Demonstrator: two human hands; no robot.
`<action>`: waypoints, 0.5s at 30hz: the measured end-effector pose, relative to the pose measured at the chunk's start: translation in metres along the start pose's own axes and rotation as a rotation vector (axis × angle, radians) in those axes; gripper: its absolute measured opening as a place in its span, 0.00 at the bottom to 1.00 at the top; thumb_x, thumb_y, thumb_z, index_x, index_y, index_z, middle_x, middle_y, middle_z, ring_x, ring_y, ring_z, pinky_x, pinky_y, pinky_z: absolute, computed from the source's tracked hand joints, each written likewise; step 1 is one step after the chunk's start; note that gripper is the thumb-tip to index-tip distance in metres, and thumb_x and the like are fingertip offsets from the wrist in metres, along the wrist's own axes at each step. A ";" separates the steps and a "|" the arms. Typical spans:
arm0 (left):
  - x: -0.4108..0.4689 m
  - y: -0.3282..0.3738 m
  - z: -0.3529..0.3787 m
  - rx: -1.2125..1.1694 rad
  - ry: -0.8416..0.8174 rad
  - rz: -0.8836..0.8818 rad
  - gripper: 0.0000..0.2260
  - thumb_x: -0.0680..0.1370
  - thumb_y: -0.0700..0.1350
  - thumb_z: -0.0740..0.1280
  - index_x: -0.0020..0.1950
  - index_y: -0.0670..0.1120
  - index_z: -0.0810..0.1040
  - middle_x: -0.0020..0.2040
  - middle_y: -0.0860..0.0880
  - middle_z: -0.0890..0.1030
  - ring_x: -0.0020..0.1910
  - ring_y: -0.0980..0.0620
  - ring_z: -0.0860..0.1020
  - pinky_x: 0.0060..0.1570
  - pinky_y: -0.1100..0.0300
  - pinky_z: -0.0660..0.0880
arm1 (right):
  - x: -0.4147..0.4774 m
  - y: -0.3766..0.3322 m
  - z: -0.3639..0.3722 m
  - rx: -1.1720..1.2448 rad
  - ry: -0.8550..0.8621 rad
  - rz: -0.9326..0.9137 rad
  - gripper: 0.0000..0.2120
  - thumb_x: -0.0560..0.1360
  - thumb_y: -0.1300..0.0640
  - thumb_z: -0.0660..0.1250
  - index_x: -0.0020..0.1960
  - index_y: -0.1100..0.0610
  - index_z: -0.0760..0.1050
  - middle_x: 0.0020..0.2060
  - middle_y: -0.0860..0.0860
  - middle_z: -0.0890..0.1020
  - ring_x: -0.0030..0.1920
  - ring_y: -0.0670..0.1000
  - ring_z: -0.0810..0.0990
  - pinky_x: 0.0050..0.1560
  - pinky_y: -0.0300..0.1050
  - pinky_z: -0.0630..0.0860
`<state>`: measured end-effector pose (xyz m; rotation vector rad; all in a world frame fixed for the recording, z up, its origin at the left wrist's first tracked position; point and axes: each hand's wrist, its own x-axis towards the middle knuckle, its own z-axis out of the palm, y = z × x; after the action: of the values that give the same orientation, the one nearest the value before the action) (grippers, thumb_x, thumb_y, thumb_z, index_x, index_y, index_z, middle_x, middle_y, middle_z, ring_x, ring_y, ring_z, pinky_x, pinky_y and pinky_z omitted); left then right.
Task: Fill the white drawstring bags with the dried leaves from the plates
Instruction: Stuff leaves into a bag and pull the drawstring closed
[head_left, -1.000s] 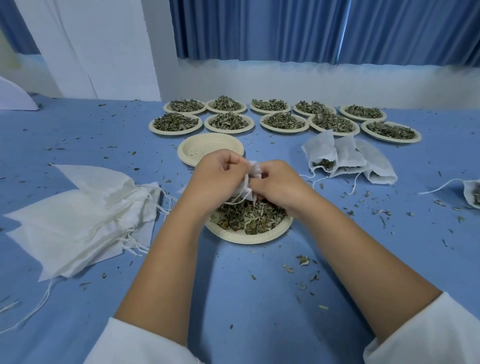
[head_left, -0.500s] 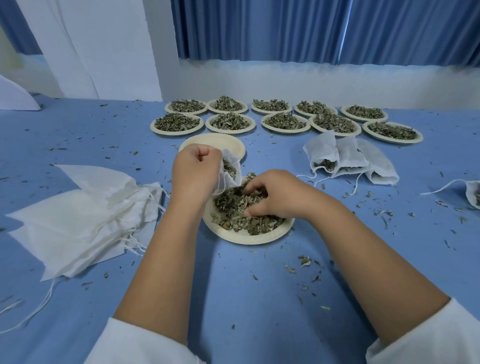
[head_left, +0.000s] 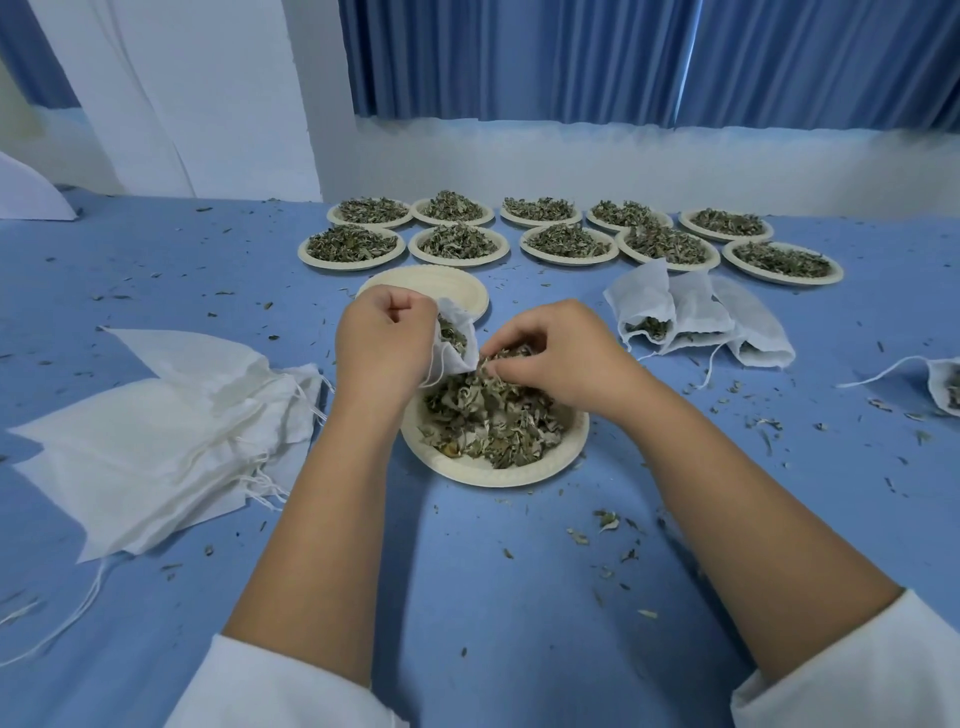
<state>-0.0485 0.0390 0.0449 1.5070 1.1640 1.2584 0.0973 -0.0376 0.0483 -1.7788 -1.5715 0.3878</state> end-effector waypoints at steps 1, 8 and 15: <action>0.000 -0.001 0.000 0.005 -0.001 0.001 0.08 0.76 0.40 0.64 0.37 0.48 0.77 0.29 0.56 0.76 0.27 0.59 0.72 0.28 0.68 0.70 | 0.000 -0.001 -0.002 0.058 0.028 0.011 0.05 0.70 0.58 0.77 0.43 0.49 0.84 0.31 0.39 0.80 0.32 0.35 0.76 0.34 0.27 0.70; -0.001 -0.003 0.002 0.049 -0.049 0.015 0.06 0.77 0.42 0.65 0.40 0.45 0.79 0.26 0.56 0.73 0.21 0.61 0.68 0.24 0.68 0.68 | 0.000 0.000 -0.016 0.463 0.213 0.112 0.06 0.71 0.60 0.76 0.43 0.49 0.84 0.34 0.43 0.84 0.35 0.39 0.80 0.40 0.32 0.75; -0.007 -0.001 0.009 0.066 -0.133 0.005 0.08 0.77 0.41 0.64 0.39 0.47 0.79 0.27 0.56 0.76 0.20 0.62 0.69 0.21 0.70 0.66 | 0.001 -0.009 -0.002 0.886 0.126 0.216 0.05 0.72 0.63 0.74 0.43 0.54 0.84 0.39 0.52 0.87 0.38 0.47 0.84 0.40 0.38 0.80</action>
<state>-0.0401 0.0322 0.0407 1.6177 1.1246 1.1142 0.0925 -0.0369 0.0559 -1.2257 -0.8850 0.8920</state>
